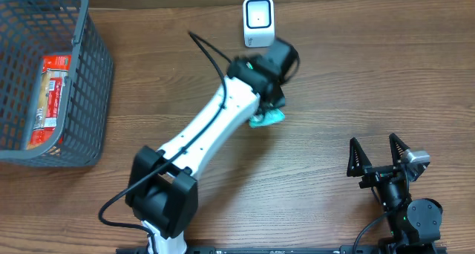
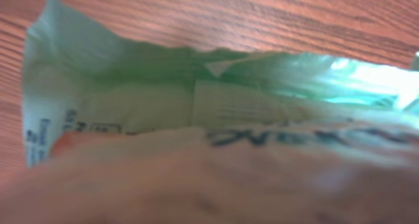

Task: Scan the item barcode
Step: 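Lift the tissue pack out and carry it toward the scanner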

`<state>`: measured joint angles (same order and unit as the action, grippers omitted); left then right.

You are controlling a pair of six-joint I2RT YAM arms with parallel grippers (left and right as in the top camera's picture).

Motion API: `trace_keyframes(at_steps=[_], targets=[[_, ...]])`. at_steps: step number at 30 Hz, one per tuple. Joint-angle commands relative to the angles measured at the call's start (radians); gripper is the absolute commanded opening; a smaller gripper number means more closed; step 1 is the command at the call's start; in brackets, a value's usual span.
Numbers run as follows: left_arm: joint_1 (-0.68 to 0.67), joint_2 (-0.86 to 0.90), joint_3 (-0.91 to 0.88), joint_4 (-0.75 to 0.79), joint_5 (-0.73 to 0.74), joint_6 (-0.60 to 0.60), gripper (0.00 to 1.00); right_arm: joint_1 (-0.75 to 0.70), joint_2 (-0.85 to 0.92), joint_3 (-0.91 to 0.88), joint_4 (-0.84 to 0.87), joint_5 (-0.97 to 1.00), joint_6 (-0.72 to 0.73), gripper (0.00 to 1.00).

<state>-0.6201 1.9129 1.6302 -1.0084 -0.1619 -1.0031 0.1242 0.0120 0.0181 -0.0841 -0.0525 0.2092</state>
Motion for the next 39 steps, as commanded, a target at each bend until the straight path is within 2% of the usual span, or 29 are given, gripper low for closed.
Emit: trace_keyframes(at_steps=[1,6,9,18,19,21,22,29,32,39], targets=[[-0.033,-0.02,-0.108,0.122,-0.032,-0.165,0.29,-0.008,-0.009,-0.01,0.003,-0.002,0.001,1.0],[-0.06,-0.02,-0.19,0.231,-0.033,-0.164,0.32,-0.008,-0.009,-0.01,0.003,-0.002,0.001,1.0],[-0.062,-0.02,-0.211,0.237,-0.035,-0.163,0.36,-0.008,-0.009,-0.01,0.003,-0.002,0.0,1.0],[-0.063,-0.02,-0.276,0.261,-0.035,-0.145,0.38,-0.008,-0.009,-0.01,0.003,-0.002,0.001,1.0],[-0.063,-0.02,-0.275,0.264,-0.035,-0.136,0.41,-0.008,-0.009,-0.01,0.003,-0.002,0.001,1.0],[-0.063,-0.02,-0.275,0.27,-0.028,-0.111,0.59,-0.008,-0.009,-0.01,0.003,-0.002,0.0,1.0],[-0.063,-0.02,-0.275,0.273,-0.027,-0.101,0.64,-0.008,-0.009,-0.01,0.003,-0.002,0.001,1.0],[-0.063,-0.02,-0.275,0.277,-0.02,-0.066,0.93,-0.008,-0.009,-0.01,0.003,-0.002,0.001,1.0],[-0.063,-0.021,-0.275,0.277,-0.02,-0.05,0.98,-0.008,-0.009,-0.01,0.003,-0.002,0.0,1.0],[-0.062,-0.036,-0.194,0.234,-0.018,0.225,1.0,-0.008,-0.009,-0.01,0.003,-0.002,0.001,1.0]])
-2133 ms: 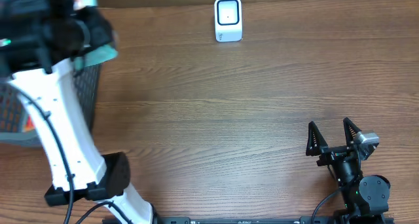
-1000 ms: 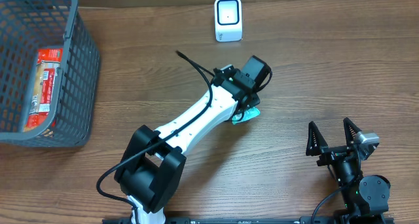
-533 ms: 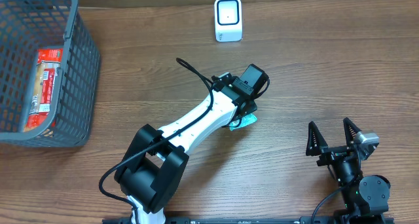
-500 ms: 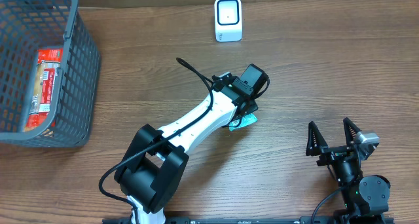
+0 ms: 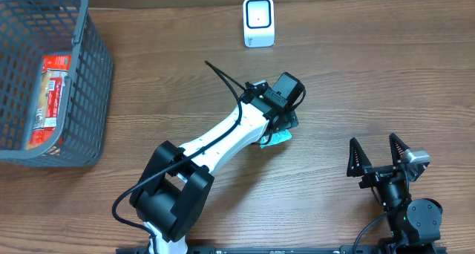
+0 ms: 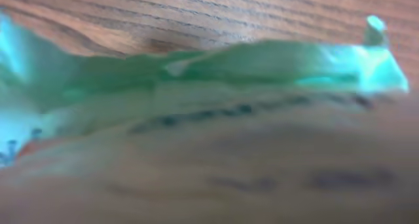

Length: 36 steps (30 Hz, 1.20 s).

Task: Scan the item barcode
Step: 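Lift the tissue pack out and carry it toward the scanner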

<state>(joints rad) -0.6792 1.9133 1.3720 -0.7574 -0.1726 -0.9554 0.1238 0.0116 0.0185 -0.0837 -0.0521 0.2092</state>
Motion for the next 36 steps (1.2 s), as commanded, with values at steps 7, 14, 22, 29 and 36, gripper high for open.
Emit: trace_keyframes(at_steps=[7,14,22,29,36], targets=[[0.003,-0.038,0.212,-0.141,0.043,0.467,1.0,-0.007,-0.008,-0.011,0.003,-0.002,0.0,1.0],[0.013,-0.037,0.204,-0.188,0.043,0.481,1.0,-0.007,-0.008,-0.011,0.003,-0.002,0.001,1.0],[0.013,-0.037,0.13,-0.14,0.043,0.481,1.0,-0.007,-0.008,-0.011,0.003,-0.002,0.0,1.0],[0.012,-0.036,0.115,-0.131,0.043,0.48,0.95,-0.007,-0.008,-0.011,0.003,-0.002,0.0,1.0],[0.012,-0.036,0.013,-0.051,0.043,0.481,0.94,-0.007,-0.008,-0.011,0.003,-0.002,0.001,1.0]])
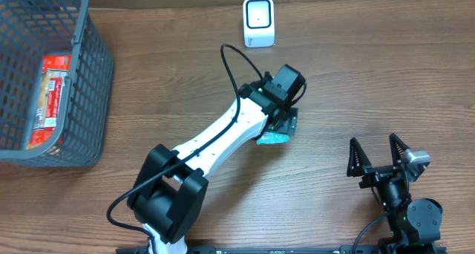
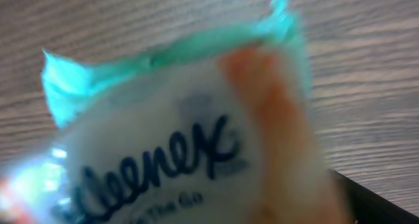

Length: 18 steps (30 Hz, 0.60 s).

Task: Scan the item barcode
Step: 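Lift the tissue pack out and carry it toward the scanner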

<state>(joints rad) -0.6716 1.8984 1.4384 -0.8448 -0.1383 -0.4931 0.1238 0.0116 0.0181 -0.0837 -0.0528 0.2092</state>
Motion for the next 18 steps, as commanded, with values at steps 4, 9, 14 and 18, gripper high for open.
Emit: trace_keyframes(at_steps=[4,9,14,18], targets=[[0.004,-0.021,-0.079,0.074,0.009,0.021,0.83,-0.007,-0.008,-0.01,0.003,-0.002,0.001,1.0],[0.004,-0.021,-0.074,0.095,0.01,0.045,0.68,-0.007,-0.008,-0.01,0.003,-0.002,0.001,1.0],[0.003,-0.021,-0.074,0.081,0.042,0.045,0.59,-0.007,-0.008,-0.01,0.003,-0.002,0.0,1.0],[0.003,-0.021,-0.075,0.088,0.111,0.027,0.47,-0.007,-0.008,-0.01,0.003,-0.002,0.001,1.0]])
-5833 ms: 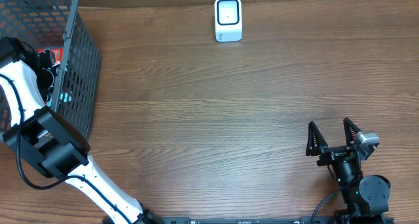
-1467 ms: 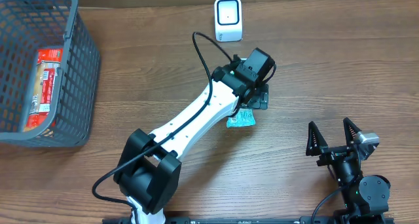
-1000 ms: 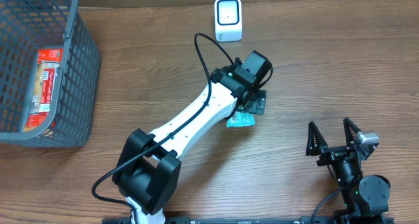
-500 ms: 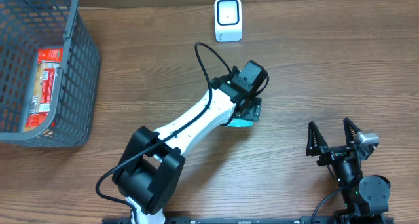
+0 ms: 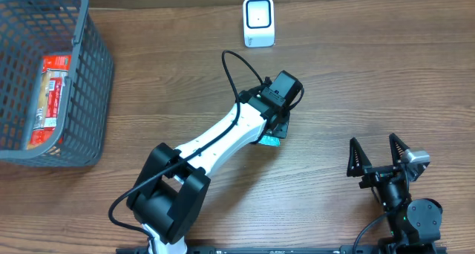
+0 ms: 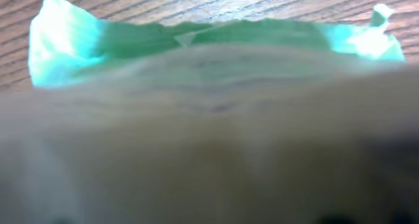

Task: Scan the item barcode
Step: 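Lift the tissue pack out and carry it toward the scanner, then release the tissue pack on the table center and withdraw left gripper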

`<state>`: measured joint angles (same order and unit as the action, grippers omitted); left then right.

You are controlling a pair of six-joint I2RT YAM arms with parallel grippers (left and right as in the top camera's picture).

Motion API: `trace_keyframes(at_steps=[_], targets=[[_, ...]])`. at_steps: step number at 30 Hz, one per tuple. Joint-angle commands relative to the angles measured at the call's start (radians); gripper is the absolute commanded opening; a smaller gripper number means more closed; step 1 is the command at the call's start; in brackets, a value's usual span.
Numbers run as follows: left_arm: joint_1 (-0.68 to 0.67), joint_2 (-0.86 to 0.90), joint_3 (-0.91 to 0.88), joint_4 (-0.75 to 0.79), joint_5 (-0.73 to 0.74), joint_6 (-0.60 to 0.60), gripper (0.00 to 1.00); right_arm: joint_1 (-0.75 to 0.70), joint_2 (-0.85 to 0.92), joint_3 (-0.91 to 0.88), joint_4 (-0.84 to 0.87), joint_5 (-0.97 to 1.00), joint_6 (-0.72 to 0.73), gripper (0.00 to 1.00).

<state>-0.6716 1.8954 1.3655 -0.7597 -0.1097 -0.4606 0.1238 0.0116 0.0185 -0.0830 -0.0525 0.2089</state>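
A teal-and-white tissue packet (image 5: 269, 140) peeks out from under my left gripper (image 5: 276, 129), which is shut on it at mid-table. The left wrist view is filled by the blurred packet (image 6: 216, 47), its green seam along the top against the wood. The fingers themselves are hidden there. The white barcode scanner (image 5: 258, 21) stands at the back of the table, well beyond the packet. My right gripper (image 5: 380, 156) rests open near the front right, with nothing between its fingers.
A grey wire basket (image 5: 89, 76) stands at the far left with a red-and-white packet (image 5: 50, 98) inside. The left arm's black cable (image 5: 231, 72) loops up between the gripper and the scanner. The table (image 5: 371, 76) is brown wood.
The packet has turned in the left gripper: the wrist view showed its printed face, now a blurred side with the green seam on top. Less teal shows overhead. The right arm has not moved.
My left gripper held the packet just in front of the scanner. Then it was nearer the table's middle, further from the scanner, with the packet low over the wood. The packet's printed face then turned to the wrist camera, and now a blurred side faces it.
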Motion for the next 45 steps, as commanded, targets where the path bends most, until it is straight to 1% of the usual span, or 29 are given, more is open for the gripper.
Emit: trace_keyframes(at_steps=[1,2,3,5,8,9,13,19,21,27,30,31,32,36,40,42,45], targets=[[0.003,-0.018,-0.002,0.002,0.085,-0.041,0.45,-0.007,-0.008,-0.011,0.002,-0.002,0.001,1.0],[0.003,-0.018,-0.002,0.002,0.085,-0.086,0.45,-0.007,-0.008,-0.011,0.002,-0.002,0.001,1.0],[0.003,-0.018,-0.002,0.006,0.085,-0.167,0.45,-0.007,-0.009,-0.011,0.002,-0.002,0.001,1.0],[0.003,-0.018,-0.002,0.011,0.085,-0.275,0.45,-0.007,-0.008,-0.011,0.002,-0.002,0.001,1.0],[0.003,-0.018,-0.002,0.011,0.085,-0.389,0.47,-0.007,-0.008,-0.011,0.002,-0.002,0.001,1.0],[0.003,-0.018,-0.002,0.011,0.086,-0.406,0.49,-0.007,-0.008,-0.011,0.002,-0.002,0.001,1.0],[0.003,-0.018,-0.002,0.008,0.085,-0.404,0.71,-0.007,-0.008,-0.011,0.003,-0.002,0.001,1.0],[0.003,-0.018,-0.001,0.009,0.101,-0.325,1.0,-0.007,-0.008,-0.011,0.002,-0.002,0.001,1.0],[0.003,-0.022,0.009,0.0,0.108,-0.277,1.0,-0.007,-0.009,-0.011,0.002,-0.002,0.001,1.0],[0.004,-0.055,0.101,-0.043,0.048,-0.16,1.0,-0.007,-0.008,-0.011,0.002,-0.002,0.001,1.0],[0.005,-0.065,0.186,-0.114,-0.006,-0.124,1.0,-0.007,-0.008,-0.011,0.002,-0.002,0.001,1.0],[0.006,-0.066,0.224,-0.144,-0.015,-0.095,1.0,-0.007,-0.008,-0.011,0.002,-0.002,0.001,1.0],[0.01,-0.065,0.279,-0.191,-0.031,-0.064,1.0,-0.007,-0.008,-0.011,0.002,-0.002,0.001,1.0],[0.037,-0.066,0.423,-0.315,-0.08,-0.013,1.0,-0.007,-0.008,-0.011,0.002,-0.002,0.001,1.0],[0.111,-0.066,0.591,-0.447,-0.153,0.086,1.0,-0.007,-0.008,-0.011,0.002,-0.002,0.001,1.0],[0.167,-0.066,0.684,-0.507,-0.192,0.124,1.0,-0.007,-0.008,-0.011,0.002,-0.002,0.001,1.0],[0.284,-0.066,0.824,-0.574,-0.206,0.178,1.0,-0.007,-0.008,-0.011,0.002,-0.002,0.001,1.0]])
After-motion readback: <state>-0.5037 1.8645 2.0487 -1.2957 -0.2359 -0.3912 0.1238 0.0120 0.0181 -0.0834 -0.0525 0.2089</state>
